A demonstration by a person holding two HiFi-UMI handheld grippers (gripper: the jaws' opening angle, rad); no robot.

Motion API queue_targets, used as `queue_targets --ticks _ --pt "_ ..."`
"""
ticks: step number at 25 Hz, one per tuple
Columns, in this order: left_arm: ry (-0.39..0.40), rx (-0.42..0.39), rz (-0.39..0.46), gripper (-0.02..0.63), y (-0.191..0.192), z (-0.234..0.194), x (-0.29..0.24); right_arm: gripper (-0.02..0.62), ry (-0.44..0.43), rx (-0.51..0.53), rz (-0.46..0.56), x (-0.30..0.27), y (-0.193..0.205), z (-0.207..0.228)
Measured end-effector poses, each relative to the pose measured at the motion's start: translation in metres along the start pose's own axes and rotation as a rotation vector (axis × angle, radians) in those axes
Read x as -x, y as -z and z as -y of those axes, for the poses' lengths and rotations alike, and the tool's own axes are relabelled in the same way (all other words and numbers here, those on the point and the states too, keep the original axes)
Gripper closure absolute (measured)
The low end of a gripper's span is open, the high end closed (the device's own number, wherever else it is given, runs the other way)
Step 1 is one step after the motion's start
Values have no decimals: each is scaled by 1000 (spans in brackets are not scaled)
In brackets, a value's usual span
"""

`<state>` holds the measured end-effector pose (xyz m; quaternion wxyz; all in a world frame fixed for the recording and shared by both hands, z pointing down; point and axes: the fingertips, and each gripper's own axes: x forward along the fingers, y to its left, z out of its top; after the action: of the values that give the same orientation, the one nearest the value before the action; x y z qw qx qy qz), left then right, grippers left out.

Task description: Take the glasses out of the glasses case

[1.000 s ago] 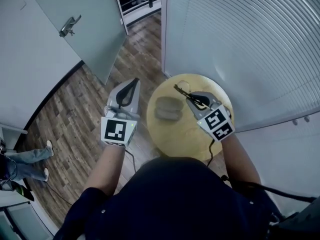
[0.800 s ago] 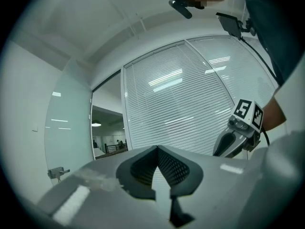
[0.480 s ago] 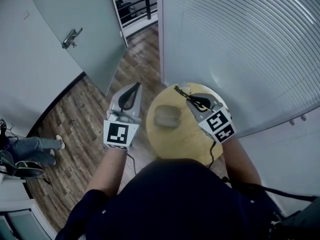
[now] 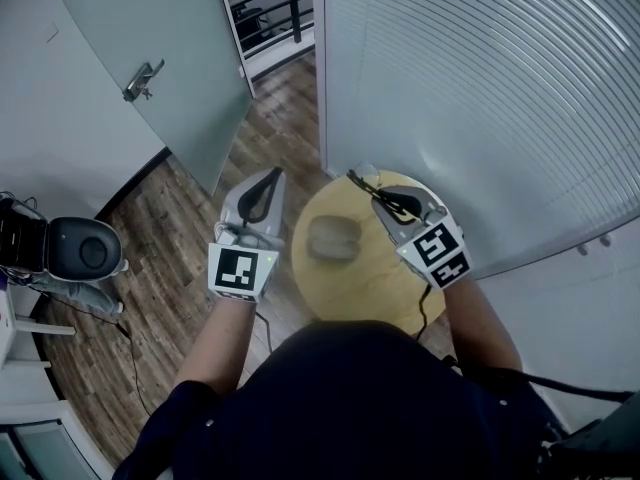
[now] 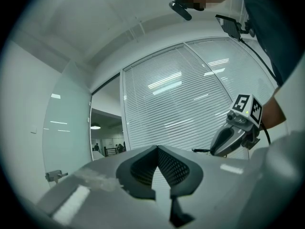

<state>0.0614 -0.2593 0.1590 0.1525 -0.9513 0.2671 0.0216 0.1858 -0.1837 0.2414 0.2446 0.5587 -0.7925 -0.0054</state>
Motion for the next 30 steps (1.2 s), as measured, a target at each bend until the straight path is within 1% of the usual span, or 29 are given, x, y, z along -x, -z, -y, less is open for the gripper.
queue_targets --ticks 2,5,7,12,18,19,22,23,30 --pt "-1 10 1 600 2 2 1 546 7 -1 5 0 1 0" --pt "18 -28 0 600 5 2 3 548 20 3 14 2 -1 -1" --pt "22 -34 3 600 6 0 3 548 28 7 17 2 -2 -1" --pt "23 20 14 600 2 2 -1 549 36 1 14 2 0 1" --pt "48 2 25 600 2 -1 -3 551 46 -6 10 1 0 0" --pt "49 5 27 600 3 -2 -4 551 48 -7 8 2 -1 1" --pt "42 52 32 600 2 0 -7 551 51 -10 0 3 1 2" --pt "44 55 32 600 2 1 -8 551 53 -11 -2 3 2 2" --pt "55 40 17 600 4 2 -15 551 58 -18 -6 4 3 8"
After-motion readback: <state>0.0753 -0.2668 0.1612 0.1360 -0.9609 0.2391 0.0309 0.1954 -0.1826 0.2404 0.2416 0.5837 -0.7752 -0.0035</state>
